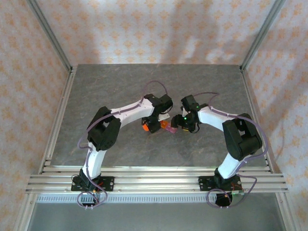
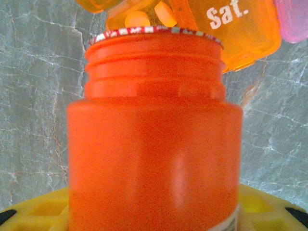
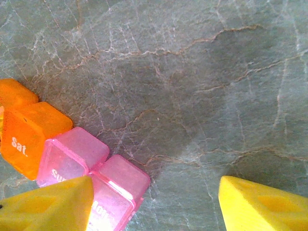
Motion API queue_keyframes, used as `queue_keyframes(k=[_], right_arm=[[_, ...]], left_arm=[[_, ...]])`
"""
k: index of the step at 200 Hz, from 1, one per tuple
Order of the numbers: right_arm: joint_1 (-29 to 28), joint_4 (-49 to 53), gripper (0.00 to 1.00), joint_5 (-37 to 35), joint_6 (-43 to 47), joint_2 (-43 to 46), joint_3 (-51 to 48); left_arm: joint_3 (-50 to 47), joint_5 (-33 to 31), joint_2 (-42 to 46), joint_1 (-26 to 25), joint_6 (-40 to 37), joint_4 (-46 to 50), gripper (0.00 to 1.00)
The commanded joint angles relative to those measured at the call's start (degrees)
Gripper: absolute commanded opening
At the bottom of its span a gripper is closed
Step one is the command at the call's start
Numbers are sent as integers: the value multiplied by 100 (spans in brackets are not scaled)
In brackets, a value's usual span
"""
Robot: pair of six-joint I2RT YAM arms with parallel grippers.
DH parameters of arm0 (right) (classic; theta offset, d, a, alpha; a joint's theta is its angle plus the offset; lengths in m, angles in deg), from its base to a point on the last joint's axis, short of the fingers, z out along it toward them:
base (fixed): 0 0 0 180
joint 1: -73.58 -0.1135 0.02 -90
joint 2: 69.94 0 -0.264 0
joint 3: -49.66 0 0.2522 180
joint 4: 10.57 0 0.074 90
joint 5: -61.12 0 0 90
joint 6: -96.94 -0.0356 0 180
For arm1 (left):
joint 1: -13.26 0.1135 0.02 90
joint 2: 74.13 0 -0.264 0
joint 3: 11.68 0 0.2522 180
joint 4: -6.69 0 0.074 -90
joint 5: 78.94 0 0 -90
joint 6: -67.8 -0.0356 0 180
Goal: Sort the pills into containers
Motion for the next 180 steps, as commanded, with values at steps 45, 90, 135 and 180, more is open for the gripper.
queue_keyframes(k=[45, 90, 135, 180], right_arm=[[-43, 129, 68, -143, 12, -193, 26], [-45, 112, 68, -144, 25, -212, 19], [-47, 137, 68, -154, 9, -107, 104], [-42, 575, 69, -375, -161, 331, 452]], left_arm=[[-1091, 183, 897, 50, 173, -1428, 0], [-1999, 386, 1532, 71, 265, -2623, 0], [-2792, 518, 2108, 130, 452, -3869, 0], [-3352, 765, 2738, 260, 618, -4888, 0]])
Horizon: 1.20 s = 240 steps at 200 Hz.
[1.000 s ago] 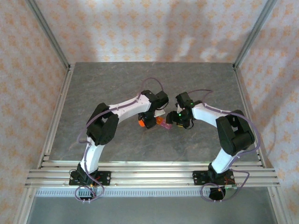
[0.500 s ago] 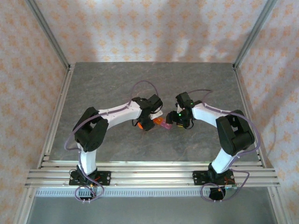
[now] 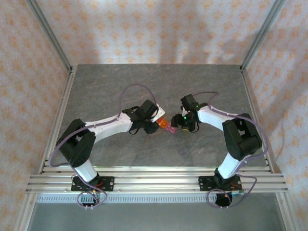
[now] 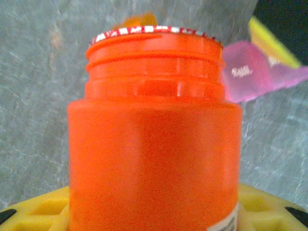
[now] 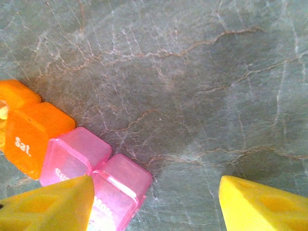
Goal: Sort the pills into containers
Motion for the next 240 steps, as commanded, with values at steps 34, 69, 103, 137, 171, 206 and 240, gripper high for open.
queue_keyframes(k=[34, 69, 103, 137, 171, 206, 240], right_arm=[[-30, 973, 69, -608, -168, 714, 614], [-32, 1393, 70, -893, -203, 974, 941], [-23, 1581, 70, -982, -352, 1186, 1242], [-4, 1521, 70, -783, -514, 1625, 1374], [264, 1228, 73, -338, -556, 2127, 1385], [432, 693, 77, 538, -196, 2471, 1455], [451, 236, 81, 1407, 202, 2436, 1706]], left_arm=[[-678, 273, 910, 169, 323, -1826, 0], [-937, 170, 1331, 173, 340, -2412, 0], [-1130, 149, 1639, 173, 264, -2837, 0], [-1283, 507, 1849, 173, 53, -3261, 0], [-1179, 989, 1943, 305, 81, -3621, 0], [-944, 2107, 1629, 808, 550, -4283, 0], [-601, 3051, 1146, 1164, 1113, -4943, 0]])
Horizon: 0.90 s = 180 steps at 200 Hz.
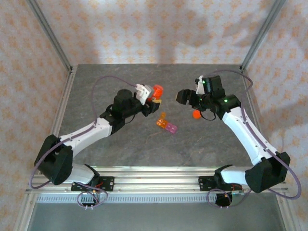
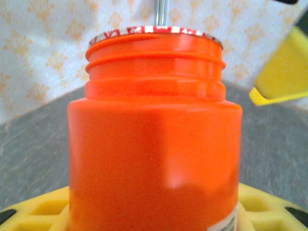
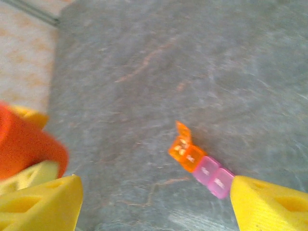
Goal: Sort the pills into containers
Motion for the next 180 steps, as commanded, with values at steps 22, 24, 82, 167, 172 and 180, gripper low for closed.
queue_keyframes(k=[22, 24, 82, 167, 172, 180], right_arm=[[13, -789, 82, 1279, 426, -74, 477], [19, -815, 82, 1312, 426, -83, 488], [-25, -1134, 82, 1617, 505, -447, 885], [-306, -1421, 82, 1631, 555, -1049, 1127], [-309, -1448, 81, 1640, 531, -1086, 1145], [-329, -1497, 81, 1655, 507, -1139, 1163]], left_arm=[[467, 1147, -404, 207, 613, -1178, 0], [472, 1151, -416, 202, 619, -1201, 0], [580, 1687, -839, 227, 1206, -1895, 0], [780, 2058, -1052, 233, 1585, -1943, 0], [797, 2083, -1053, 229, 1593, -1919, 0], [808, 2109, -1046, 233, 1588, -1885, 0]])
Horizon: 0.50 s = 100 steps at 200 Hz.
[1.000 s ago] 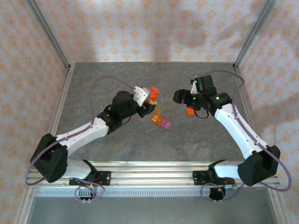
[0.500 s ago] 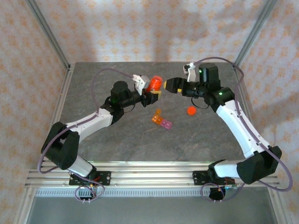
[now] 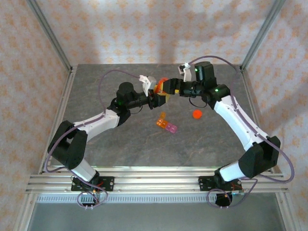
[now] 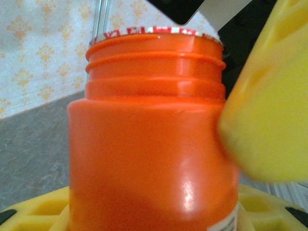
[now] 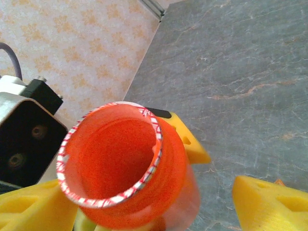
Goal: Sort the pills into containers
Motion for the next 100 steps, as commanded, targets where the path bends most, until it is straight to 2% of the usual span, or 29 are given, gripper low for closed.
queue_keyframes(k=[1, 40, 56, 79, 100], right_arm=[[-48, -341, 81, 58, 17, -121, 256], [-119, -528, 73, 165, -100, -364, 387], [-128, -616, 62, 200, -159, -435, 400], [-134, -670, 36, 240, -194, -473, 386], [-134, -690, 26, 133, -213, -410, 300]], left_arm=[[257, 290, -2, 33, 86, -256, 0], [288, 438, -15, 34, 34, -89, 0], [275, 465, -23, 40, 29, -71, 0], [253, 444, -29, 54, 20, -85, 0], [223, 390, -33, 78, 22, -114, 0]])
